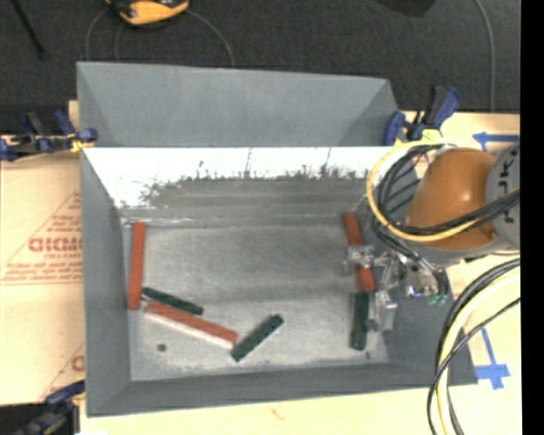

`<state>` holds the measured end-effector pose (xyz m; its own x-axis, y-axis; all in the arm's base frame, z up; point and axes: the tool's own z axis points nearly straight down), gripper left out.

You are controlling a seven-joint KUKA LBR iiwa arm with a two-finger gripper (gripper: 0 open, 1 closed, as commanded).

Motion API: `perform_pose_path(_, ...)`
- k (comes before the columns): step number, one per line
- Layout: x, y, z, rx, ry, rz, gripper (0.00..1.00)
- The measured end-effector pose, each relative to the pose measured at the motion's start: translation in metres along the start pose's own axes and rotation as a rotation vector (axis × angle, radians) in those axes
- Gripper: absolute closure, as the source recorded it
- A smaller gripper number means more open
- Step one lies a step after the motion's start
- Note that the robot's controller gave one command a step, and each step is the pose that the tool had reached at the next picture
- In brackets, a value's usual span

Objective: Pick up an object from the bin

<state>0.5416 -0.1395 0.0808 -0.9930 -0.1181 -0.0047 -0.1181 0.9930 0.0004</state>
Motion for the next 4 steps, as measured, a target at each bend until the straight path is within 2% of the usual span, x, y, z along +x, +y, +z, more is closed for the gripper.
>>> perform_pose_path(1,0.028,-0.003,-0.006,0.002,0.003,-0.181,0.00)
perform_pose_path(2,0.017,-0.007,0.000,0.003,0.002,-0.332,0.00)
perform_pose_path(3,0.019,0.015,-0.012,0.002,0.003,-0.483,0.00)
perform_pose_path(4,0.012,-0.002,-0.002,0.000,-0.004,-0.539,1.00)
